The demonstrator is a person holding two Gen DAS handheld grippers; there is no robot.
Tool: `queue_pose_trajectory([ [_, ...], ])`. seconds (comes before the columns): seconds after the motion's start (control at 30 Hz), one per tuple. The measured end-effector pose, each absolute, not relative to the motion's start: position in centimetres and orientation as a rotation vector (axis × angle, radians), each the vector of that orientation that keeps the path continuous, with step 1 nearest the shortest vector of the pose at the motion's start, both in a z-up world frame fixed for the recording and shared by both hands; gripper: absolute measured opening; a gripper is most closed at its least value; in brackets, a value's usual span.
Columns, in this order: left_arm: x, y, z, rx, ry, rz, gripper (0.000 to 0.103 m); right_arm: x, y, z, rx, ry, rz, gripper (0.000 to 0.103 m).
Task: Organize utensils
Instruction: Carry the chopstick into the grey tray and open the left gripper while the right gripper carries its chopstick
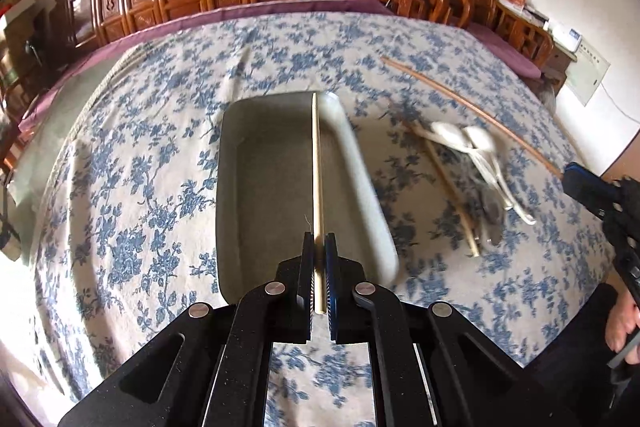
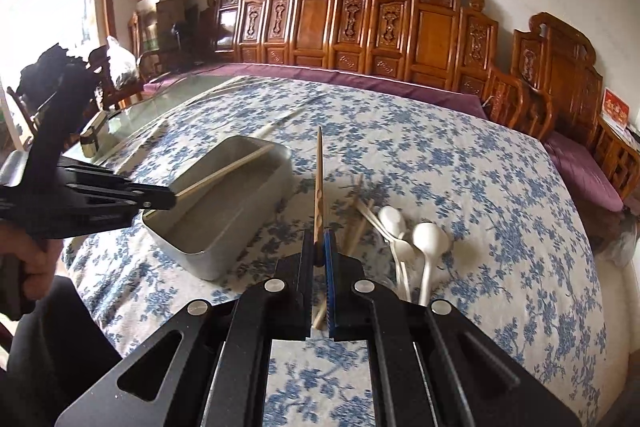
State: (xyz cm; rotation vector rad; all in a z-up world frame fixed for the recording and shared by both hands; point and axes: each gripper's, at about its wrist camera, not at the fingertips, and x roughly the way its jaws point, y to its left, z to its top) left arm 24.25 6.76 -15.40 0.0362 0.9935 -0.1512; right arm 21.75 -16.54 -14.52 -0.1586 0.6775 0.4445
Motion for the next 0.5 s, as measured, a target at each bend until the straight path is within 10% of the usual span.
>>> queue_pose_trajectory([
  [0.5,27.3,8.9,-17.7,0.019,1.059,-0.123,0.005,21.3,-13.5,-14.7,-0.207,0.707,0.476,0.006],
])
